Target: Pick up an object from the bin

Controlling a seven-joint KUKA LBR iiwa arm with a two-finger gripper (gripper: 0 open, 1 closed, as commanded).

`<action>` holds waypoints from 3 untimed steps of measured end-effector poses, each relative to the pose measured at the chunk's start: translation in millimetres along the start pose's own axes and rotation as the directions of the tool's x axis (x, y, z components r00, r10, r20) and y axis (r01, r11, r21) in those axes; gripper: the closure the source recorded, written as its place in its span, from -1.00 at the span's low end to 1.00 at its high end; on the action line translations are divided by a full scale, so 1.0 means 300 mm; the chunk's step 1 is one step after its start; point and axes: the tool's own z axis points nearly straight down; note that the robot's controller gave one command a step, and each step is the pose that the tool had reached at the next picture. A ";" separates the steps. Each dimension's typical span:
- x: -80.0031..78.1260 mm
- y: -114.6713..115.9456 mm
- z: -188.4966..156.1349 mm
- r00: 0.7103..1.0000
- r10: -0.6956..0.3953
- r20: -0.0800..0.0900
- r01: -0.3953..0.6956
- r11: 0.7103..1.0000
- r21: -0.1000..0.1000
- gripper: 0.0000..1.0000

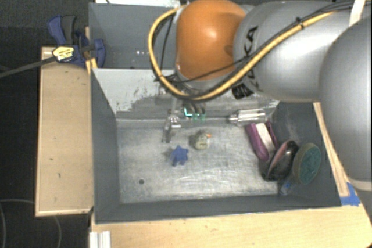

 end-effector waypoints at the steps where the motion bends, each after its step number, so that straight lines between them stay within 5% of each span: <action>1: 0.148 -0.188 0.421 0.987 -0.159 0.012 0.159 0.987 0.000 -1.00; 3: 0.186 -0.158 0.323 0.996 -0.092 0.004 0.092 0.996 0.000 -1.00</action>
Offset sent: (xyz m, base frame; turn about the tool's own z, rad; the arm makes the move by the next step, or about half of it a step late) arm -0.0464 -0.0558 -0.1270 -0.1629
